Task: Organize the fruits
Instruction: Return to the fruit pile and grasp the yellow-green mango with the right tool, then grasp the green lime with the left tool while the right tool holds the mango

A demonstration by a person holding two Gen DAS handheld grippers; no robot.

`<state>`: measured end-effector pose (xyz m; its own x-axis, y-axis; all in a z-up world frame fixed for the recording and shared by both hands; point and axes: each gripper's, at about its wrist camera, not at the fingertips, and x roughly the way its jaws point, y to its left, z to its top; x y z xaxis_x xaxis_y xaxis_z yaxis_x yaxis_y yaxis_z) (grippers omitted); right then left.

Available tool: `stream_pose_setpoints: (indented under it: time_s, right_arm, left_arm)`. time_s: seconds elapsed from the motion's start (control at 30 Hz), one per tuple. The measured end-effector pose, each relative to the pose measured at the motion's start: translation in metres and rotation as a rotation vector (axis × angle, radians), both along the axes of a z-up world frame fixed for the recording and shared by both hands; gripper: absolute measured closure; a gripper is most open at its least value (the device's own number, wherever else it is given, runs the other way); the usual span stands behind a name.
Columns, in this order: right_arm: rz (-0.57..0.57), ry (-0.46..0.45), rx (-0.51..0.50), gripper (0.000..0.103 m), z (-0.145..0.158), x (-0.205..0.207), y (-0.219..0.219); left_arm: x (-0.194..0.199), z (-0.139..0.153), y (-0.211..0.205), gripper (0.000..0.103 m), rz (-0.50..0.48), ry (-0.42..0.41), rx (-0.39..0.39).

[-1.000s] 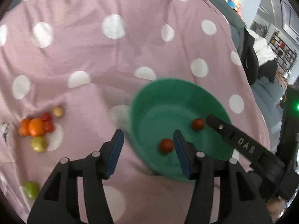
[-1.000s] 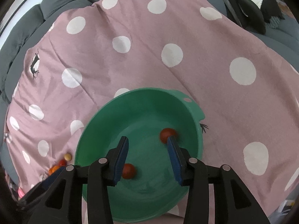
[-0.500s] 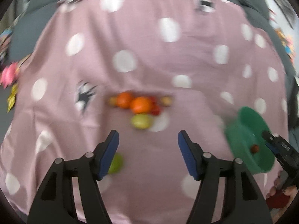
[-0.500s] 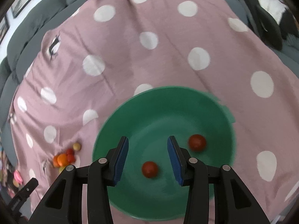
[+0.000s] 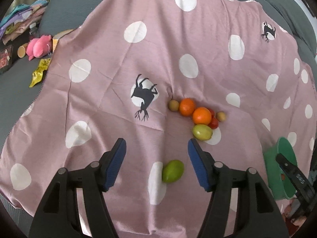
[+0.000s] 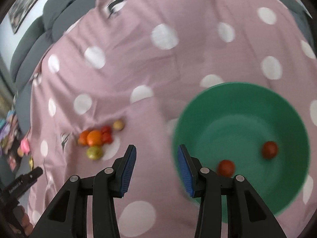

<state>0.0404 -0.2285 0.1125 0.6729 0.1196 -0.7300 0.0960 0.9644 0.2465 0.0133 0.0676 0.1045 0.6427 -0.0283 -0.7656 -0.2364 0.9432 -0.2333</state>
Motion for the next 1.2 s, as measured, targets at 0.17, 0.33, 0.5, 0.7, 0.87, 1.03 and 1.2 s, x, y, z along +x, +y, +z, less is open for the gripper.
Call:
stream_pose_setpoints:
  time_s: [0.17, 0.33, 0.5, 0.7, 0.87, 1.03, 1.2]
  right_arm:
    - [-0.008, -0.017, -0.059, 0.058, 0.007, 0.001, 0.019]
    - [0.158, -0.025, 0.03, 0.058, 0.011, 0.024, 0.049]
    - [0.247, 0.126, 0.092, 0.057, -0.024, 0.07, 0.091]
    - [0.369, 0.198, 0.086, 0.057, -0.053, 0.099, 0.132]
    - [0.383, 0.23, 0.069, 0.057, -0.073, 0.107, 0.146]
    - [0.386, 0.218, 0.084, 0.057, -0.082, 0.111, 0.148]
    - [0.378, 0.232, 0.108, 0.059, -0.083, 0.109, 0.145]
  left_arm:
    - [0.004, -0.005, 0.0, 0.053, -0.03, 0.01, -0.065]
    - [0.012, -0.01, -0.009, 0.075, -0.082, 0.027, -0.066]
    - [0.019, -0.021, -0.015, 0.081, -0.137, 0.063, -0.124]
    - [0.027, -0.036, -0.023, 0.081, -0.163, 0.127, -0.111]
    - [0.032, -0.047, -0.024, 0.081, -0.171, 0.178, -0.104]
    - [0.033, -0.05, -0.021, 0.081, -0.156, 0.176, -0.071]
    - [0.032, -0.05, -0.018, 0.08, -0.152, 0.179, -0.068]
